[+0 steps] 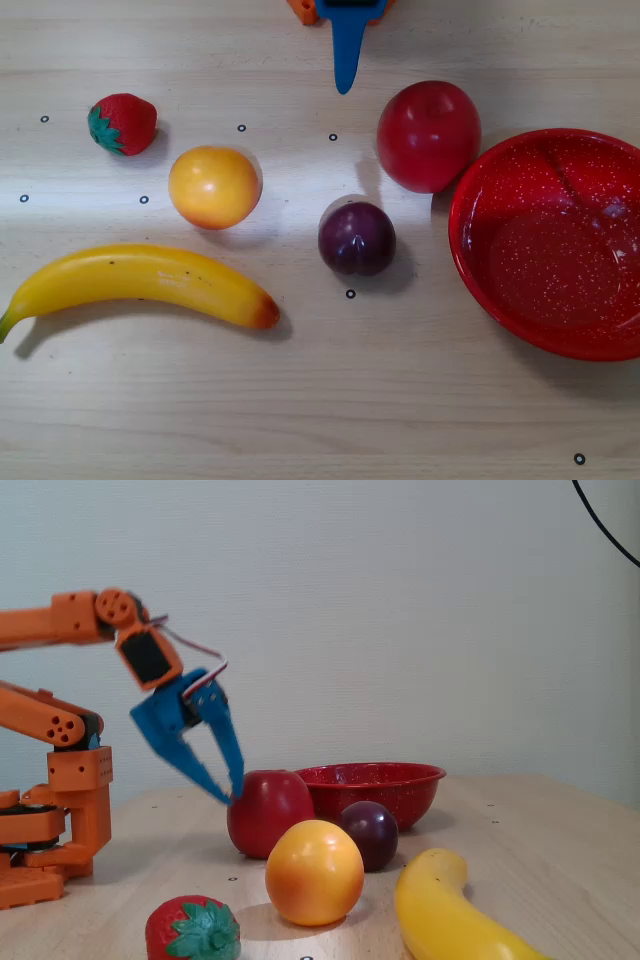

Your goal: Put the banana in the red bowl.

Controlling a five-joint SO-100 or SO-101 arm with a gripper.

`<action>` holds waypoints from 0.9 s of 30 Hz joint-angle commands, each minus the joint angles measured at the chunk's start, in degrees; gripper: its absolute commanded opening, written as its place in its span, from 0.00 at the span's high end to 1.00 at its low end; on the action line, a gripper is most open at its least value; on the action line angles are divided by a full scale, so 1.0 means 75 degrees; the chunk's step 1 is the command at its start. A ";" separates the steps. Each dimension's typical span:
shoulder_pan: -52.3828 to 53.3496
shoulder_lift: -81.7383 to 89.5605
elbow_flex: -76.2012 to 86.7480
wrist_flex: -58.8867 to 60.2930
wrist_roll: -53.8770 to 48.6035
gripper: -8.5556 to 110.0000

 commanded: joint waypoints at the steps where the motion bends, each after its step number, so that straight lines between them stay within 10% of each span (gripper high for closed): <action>1: -0.0434 -0.0445 -0.1371 0.0223 0.0434 0.93; 27: -0.2824 -0.8719 -1.1566 0.4301 0.2672 0.93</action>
